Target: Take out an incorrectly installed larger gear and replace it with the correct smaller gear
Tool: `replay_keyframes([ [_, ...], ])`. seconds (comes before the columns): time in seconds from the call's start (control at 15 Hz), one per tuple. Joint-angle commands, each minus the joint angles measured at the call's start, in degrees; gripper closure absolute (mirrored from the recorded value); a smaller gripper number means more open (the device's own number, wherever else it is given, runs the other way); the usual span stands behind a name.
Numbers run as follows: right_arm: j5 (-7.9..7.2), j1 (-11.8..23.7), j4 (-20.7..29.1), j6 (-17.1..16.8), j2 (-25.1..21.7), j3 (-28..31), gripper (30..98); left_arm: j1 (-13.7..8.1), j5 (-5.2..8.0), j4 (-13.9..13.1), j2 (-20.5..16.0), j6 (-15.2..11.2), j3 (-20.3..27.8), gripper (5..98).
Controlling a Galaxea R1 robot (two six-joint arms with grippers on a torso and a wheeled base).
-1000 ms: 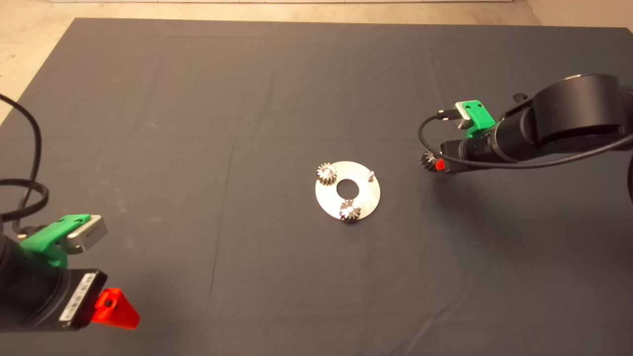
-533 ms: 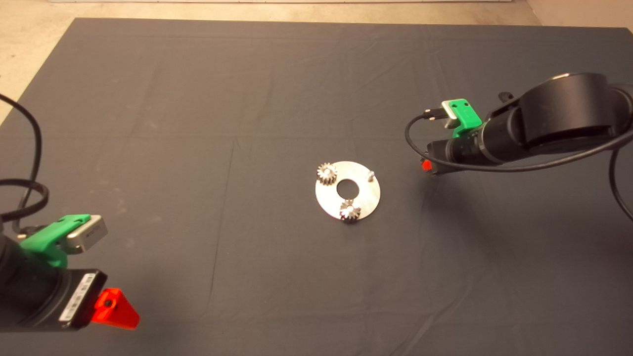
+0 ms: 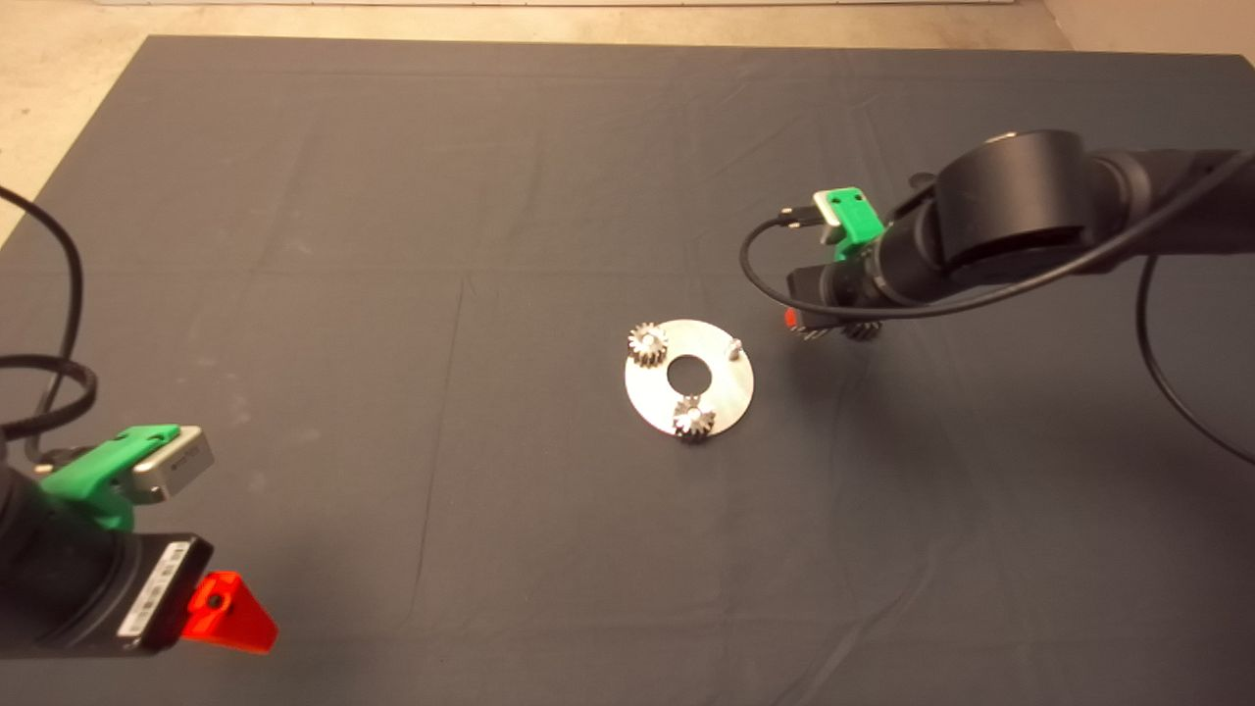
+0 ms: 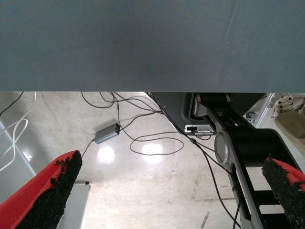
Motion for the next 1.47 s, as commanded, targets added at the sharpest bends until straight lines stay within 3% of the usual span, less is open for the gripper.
replay_keyframes([
  [0.0, -5.89, 0.0, -1.5, 0.1, 4.4, -3.2, 88.7, -0.6, 7.63, 0.4, -0.4, 0.1, 0.2, 5.4],
  [1.13, -6.41, -0.3, -1.3, 0.7, 6.3, -1.6, 88.9, -0.6, 7.63, 0.7, -0.4, 0.1, 0.1, 5.4],
  [1.4, -6.42, -2.8, -1.5, 0.6, 5.9, -0.9, 88.9, -0.6, 7.63, 0.8, -0.4, 0.0, 0.3, 5.4],
])
